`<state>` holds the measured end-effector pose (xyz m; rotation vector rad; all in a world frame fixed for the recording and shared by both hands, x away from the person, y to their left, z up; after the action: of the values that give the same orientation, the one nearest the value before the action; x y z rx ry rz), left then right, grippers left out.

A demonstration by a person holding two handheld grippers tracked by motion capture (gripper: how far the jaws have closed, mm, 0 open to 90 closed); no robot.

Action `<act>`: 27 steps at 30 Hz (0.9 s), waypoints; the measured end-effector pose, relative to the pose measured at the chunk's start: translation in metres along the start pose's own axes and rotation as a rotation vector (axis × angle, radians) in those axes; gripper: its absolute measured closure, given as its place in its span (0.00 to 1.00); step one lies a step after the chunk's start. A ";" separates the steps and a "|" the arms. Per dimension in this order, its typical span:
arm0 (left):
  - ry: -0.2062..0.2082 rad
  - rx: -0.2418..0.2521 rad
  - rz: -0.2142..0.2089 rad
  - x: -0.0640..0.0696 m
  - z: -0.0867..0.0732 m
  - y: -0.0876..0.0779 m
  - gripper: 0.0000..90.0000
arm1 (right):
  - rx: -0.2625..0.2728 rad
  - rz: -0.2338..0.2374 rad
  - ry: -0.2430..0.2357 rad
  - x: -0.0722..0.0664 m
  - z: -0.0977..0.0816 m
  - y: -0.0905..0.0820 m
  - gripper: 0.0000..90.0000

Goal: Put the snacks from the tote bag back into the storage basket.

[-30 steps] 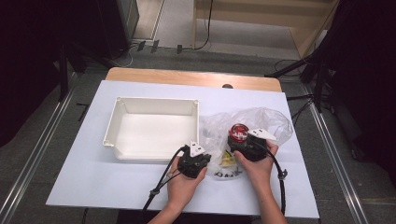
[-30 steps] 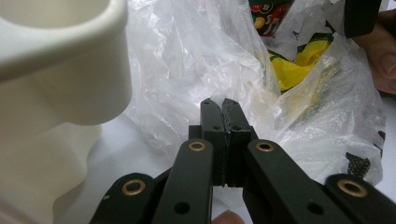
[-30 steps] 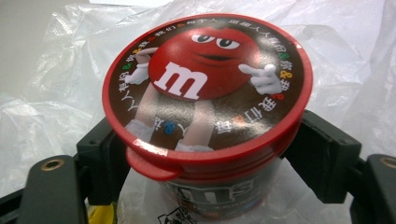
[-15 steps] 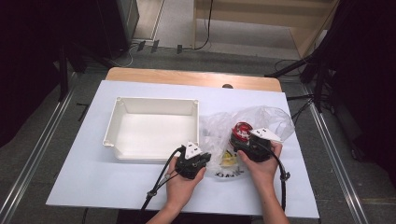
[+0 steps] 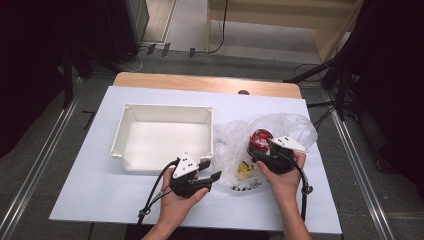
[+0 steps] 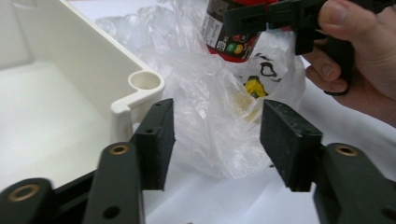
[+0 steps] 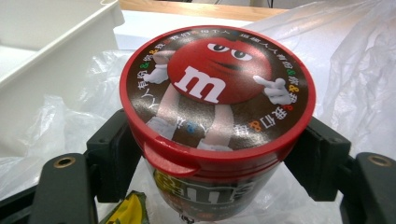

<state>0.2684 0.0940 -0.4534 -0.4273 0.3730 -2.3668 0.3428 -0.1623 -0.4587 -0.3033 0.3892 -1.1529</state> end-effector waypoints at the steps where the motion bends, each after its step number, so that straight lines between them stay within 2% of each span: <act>1: 0.003 0.009 -0.003 -0.001 0.001 -0.003 0.46 | 0.000 0.002 0.003 0.000 0.001 -0.001 0.30; 6: 0.008 0.032 -0.010 -0.007 0.004 -0.020 0.32 | 0.005 0.009 -0.004 -0.003 0.004 -0.005 0.30; 11: 0.018 0.059 0.017 -0.017 0.002 -0.036 0.22 | 0.015 0.015 0.000 -0.002 0.007 -0.009 0.30; 15: 0.002 0.082 0.033 -0.029 0.001 -0.048 0.18 | 0.020 0.016 0.000 -0.002 0.009 -0.012 0.30; 21: 0.006 0.090 0.055 -0.046 -0.002 -0.066 0.15 | 0.024 0.019 -0.001 -0.003 0.012 -0.016 0.30; 24: 0.014 0.081 0.073 -0.054 -0.004 -0.073 0.11 | 0.026 0.021 0.001 -0.003 0.013 -0.017 0.30; 27: 0.013 0.091 0.093 -0.061 -0.003 -0.083 0.08 | 0.029 0.023 -0.001 -0.003 0.015 -0.019 0.30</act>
<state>0.2617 0.1956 -0.4375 -0.3447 0.2834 -2.2864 0.3328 -0.1662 -0.4369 -0.2739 0.3738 -1.1344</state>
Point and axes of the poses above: each handheld gripper's, and its own axes: y roughly forward along the jaws, z roughly out of its top, x roughly to its right, the point moved 3 cm from there along y, roughly forward along the jaws, and after that the axes turned 4 degrees about x, right-handed, at the moved point
